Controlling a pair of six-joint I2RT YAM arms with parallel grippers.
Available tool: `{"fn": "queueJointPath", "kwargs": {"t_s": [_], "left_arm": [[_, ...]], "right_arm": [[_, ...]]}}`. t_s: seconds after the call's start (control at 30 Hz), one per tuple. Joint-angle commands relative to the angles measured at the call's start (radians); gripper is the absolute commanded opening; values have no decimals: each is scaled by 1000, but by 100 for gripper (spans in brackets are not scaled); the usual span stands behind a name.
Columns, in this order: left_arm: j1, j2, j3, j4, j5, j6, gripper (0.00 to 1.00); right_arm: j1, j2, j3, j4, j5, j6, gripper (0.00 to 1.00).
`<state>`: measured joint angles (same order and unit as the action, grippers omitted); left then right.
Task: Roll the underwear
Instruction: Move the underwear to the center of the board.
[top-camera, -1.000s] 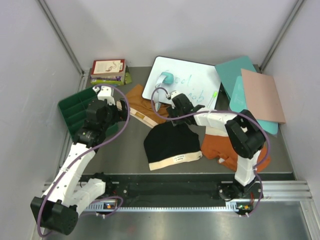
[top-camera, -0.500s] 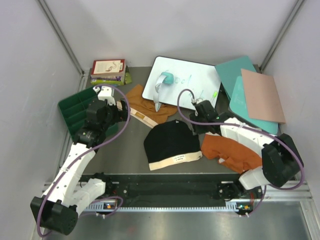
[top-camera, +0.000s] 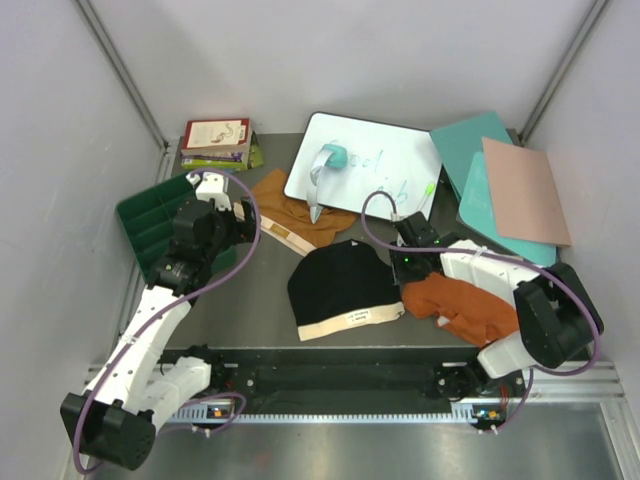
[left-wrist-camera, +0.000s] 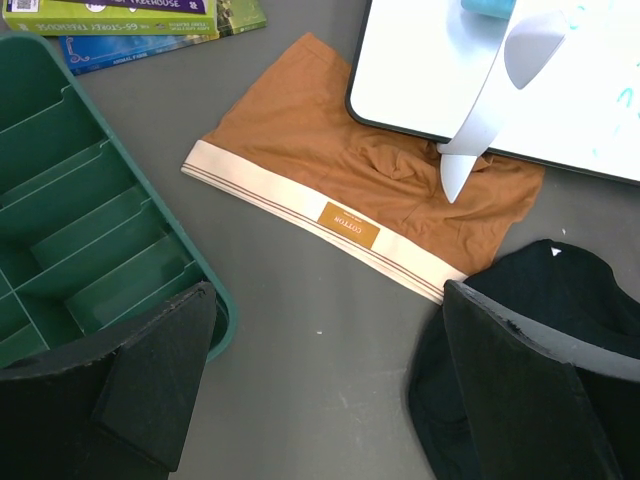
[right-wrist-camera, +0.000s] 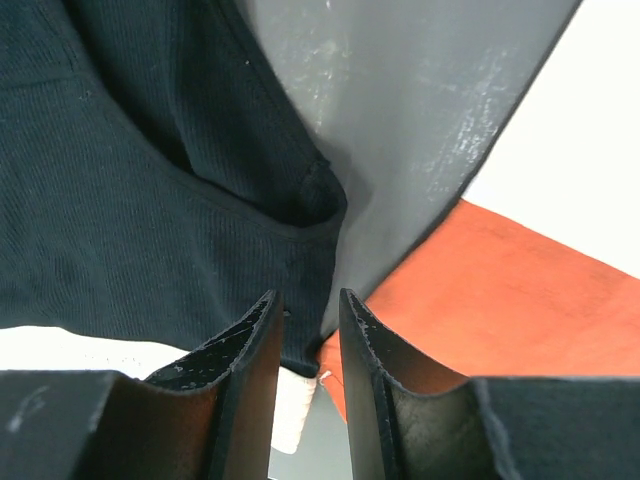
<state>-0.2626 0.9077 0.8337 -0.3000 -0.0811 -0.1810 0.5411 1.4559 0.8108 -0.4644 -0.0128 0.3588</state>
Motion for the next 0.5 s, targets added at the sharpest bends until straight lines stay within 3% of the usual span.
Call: {"fn": "queueJointPath", "kwargs": {"t_s": [0.0,0.47], "left_arm": [[-3,-13,16,21,-11,-2,99],[-4,-12,16,19,-16,-3,99]], "right_arm": [[-4,-3,-25,10,-29,17,30],[-4,26,-58,66,-102,29,30]]}}
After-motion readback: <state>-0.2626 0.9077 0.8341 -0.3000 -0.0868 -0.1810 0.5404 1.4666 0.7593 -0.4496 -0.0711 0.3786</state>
